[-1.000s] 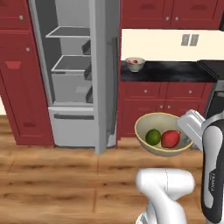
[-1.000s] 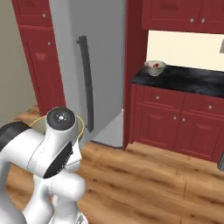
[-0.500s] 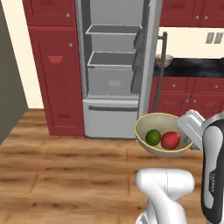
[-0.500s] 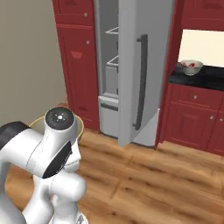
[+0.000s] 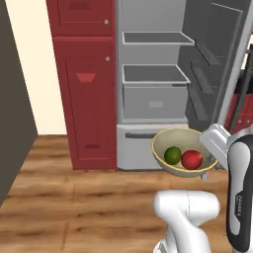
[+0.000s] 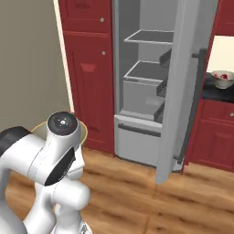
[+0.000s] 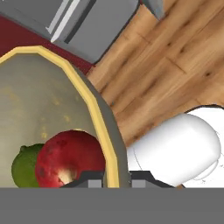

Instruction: Place the bowl with the onion and lime on the top shelf of the fridge. Place the bowl with the steaks on the second highest shelf of the fridge.

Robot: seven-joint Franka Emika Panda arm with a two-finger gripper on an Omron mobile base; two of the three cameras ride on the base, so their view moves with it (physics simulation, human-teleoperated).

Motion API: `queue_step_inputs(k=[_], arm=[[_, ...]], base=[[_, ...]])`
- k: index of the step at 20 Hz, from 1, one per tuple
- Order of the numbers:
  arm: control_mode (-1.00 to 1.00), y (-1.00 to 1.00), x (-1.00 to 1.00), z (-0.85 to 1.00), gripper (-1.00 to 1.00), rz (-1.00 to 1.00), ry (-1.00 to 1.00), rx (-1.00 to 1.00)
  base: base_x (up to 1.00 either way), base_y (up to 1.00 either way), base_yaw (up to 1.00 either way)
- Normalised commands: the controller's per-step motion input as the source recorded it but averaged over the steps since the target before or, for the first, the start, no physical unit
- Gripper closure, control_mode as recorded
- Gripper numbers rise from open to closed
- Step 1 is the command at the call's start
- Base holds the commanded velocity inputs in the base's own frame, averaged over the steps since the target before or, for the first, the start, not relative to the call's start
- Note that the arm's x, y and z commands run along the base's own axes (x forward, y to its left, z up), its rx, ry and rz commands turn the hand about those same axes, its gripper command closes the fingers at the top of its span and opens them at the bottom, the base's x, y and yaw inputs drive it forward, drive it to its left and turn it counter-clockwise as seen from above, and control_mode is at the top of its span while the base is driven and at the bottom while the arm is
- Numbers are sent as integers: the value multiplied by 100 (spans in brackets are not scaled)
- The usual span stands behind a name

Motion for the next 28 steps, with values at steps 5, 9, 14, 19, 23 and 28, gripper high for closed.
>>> queue_step_inputs(k=[5, 9, 14, 19, 23, 28], arm=[[100, 0, 0, 0, 100, 0, 0, 0], [100, 0, 0, 0, 100, 0, 0, 0], [100, 0, 0, 0, 100, 0, 0, 0], [100, 0, 0, 0, 100, 0, 0, 0], [100, 0, 0, 0, 100, 0, 0, 0], [100, 0, 0, 0, 100, 0, 0, 0]], base=[[100, 100, -34], [100, 80, -32], [100, 2, -24], [100, -37, -15], [100, -49, -8], [99, -43, -2]])
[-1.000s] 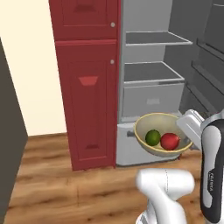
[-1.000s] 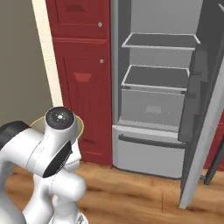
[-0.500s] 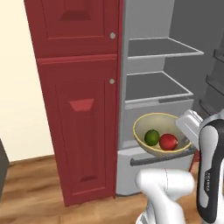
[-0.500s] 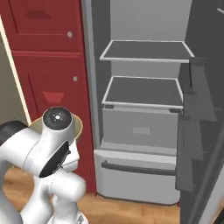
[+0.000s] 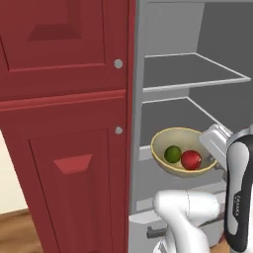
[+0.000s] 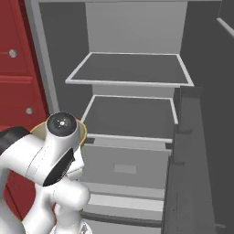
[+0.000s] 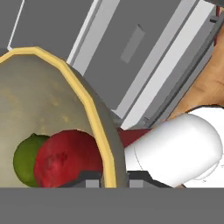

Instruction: Place the bowl with the onion and lime on the top shelf of the fridge. Place the bowl with the steaks on the second highest shelf of the fridge.

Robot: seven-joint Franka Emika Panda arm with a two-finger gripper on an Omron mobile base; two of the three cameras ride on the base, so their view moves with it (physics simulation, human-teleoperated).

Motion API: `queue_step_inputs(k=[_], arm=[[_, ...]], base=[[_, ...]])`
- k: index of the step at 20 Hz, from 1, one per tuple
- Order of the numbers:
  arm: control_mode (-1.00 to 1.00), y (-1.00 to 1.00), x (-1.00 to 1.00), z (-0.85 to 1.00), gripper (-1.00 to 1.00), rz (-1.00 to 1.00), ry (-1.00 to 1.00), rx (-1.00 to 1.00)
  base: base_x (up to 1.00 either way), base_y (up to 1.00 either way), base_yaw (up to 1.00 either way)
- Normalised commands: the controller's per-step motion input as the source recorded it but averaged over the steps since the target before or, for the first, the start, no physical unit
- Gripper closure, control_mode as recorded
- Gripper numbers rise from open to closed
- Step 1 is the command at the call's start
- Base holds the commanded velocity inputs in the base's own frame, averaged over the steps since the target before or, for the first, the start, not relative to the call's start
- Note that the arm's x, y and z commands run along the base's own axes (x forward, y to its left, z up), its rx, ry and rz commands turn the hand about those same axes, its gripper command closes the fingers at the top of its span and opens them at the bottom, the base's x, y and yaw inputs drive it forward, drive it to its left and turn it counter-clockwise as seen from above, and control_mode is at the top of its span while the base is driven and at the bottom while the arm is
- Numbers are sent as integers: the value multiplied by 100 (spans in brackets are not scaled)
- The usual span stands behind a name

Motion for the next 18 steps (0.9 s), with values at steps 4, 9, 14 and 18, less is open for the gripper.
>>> queue_step_inputs(k=[4, 9, 14, 18], arm=[[100, 0, 0, 0, 100, 0, 0, 0], [-100, -23, 7, 62, 100, -28, -2, 1], [-100, -24, 13, 100, 100, -38, -25, 8], [-100, -1, 64, 100, 100, -26, -27, 13]], base=[[83, -40, -11], [13, 0, -4], [0, 0, 0], [0, 0, 0]])
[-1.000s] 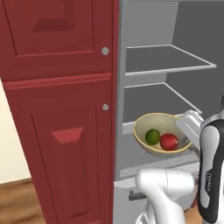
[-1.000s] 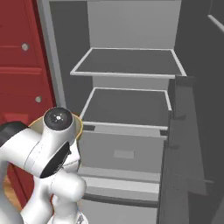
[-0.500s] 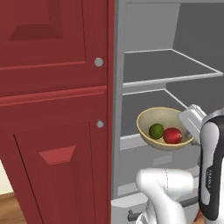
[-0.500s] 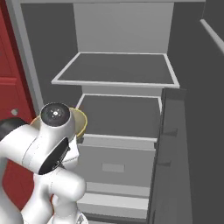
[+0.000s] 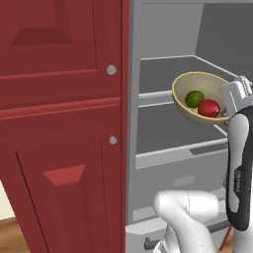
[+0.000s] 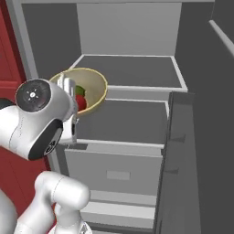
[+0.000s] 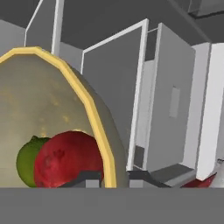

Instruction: Place the bowl with the onion and lime on the top shelf of the fridge. Place the bowl with the steaks on the second highest shelf of the fridge.

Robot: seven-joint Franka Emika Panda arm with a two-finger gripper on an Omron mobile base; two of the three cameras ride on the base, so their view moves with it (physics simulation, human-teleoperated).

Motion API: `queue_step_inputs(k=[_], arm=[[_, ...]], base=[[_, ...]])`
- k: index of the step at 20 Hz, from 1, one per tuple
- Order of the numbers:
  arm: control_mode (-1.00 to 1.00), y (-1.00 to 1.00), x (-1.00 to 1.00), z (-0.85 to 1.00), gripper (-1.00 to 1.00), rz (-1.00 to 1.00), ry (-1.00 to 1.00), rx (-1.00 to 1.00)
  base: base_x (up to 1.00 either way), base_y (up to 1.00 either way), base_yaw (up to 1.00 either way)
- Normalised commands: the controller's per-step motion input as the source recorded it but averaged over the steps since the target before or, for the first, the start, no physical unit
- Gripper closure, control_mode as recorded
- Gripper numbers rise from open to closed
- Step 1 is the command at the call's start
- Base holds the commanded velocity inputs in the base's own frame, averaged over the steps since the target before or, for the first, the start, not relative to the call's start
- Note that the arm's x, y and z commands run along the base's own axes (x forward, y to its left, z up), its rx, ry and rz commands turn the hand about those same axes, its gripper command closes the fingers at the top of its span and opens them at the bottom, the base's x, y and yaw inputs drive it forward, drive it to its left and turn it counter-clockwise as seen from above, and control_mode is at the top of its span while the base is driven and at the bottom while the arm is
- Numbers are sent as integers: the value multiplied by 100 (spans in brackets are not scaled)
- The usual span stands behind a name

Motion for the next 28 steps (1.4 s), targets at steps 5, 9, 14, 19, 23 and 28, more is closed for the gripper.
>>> queue_step_inputs(k=[5, 9, 14, 19, 23, 28], arm=[[-100, -1, 100, 90, 100, -7, -6, 15], [-100, -13, 100, 5, 100, 0, 16, 6], [-100, -11, 100, -12, 100, 0, 14, 2], [-100, -3, 100, -17, 100, -1, 1, 0], [-100, 0, 100, -7, 100, -2, -1, 2], [-100, 0, 86, -14, -100, -2, 0, 0]], base=[[0, 0, 0], [0, 0, 0], [0, 0, 0], [0, 0, 0], [0, 0, 0], [0, 0, 0]])
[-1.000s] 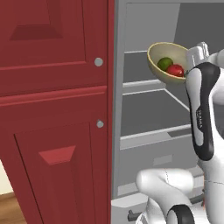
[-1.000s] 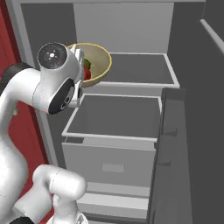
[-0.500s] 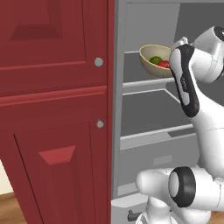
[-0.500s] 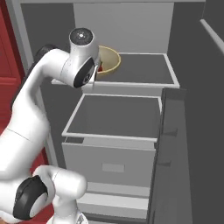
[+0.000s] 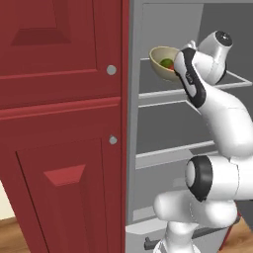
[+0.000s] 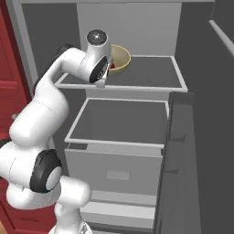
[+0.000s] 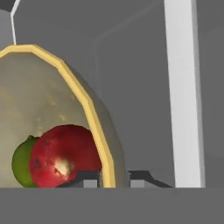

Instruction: Place the bowl with the onion and lime on the top shelf of the fridge. Place the bowl with the steaks on the second highest shelf of the fridge.

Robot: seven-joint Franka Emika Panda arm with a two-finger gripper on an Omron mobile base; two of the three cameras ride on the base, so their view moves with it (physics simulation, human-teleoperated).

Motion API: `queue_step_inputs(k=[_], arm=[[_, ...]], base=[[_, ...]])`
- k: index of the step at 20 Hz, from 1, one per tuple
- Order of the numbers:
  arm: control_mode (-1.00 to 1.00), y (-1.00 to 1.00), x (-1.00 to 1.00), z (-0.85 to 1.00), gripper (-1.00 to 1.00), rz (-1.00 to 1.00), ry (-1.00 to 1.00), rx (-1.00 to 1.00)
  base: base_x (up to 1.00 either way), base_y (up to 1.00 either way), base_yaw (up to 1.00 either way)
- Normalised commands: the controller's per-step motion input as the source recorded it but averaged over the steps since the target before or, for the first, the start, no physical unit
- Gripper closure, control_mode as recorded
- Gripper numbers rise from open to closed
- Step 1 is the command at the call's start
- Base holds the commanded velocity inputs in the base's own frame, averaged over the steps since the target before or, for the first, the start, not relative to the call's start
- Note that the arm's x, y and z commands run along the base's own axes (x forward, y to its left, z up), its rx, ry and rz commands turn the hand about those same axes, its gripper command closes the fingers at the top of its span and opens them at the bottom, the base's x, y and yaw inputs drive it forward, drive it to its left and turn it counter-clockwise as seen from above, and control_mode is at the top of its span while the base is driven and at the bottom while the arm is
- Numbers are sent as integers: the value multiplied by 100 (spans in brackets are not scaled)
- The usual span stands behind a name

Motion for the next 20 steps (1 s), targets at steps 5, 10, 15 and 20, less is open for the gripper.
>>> queue_step_inputs(k=[5, 10, 15, 20], arm=[[-100, 0, -9, 1, -100, -1, 3, 0], [-100, 0, -89, 62, -100, 0, -19, 0], [-100, -12, -100, 62, -100, 0, -31, 0], [-100, -44, -100, 25, -100, 0, -13, -2]], base=[[0, 0, 0], [0, 0, 0], [0, 0, 0], [0, 0, 0]])
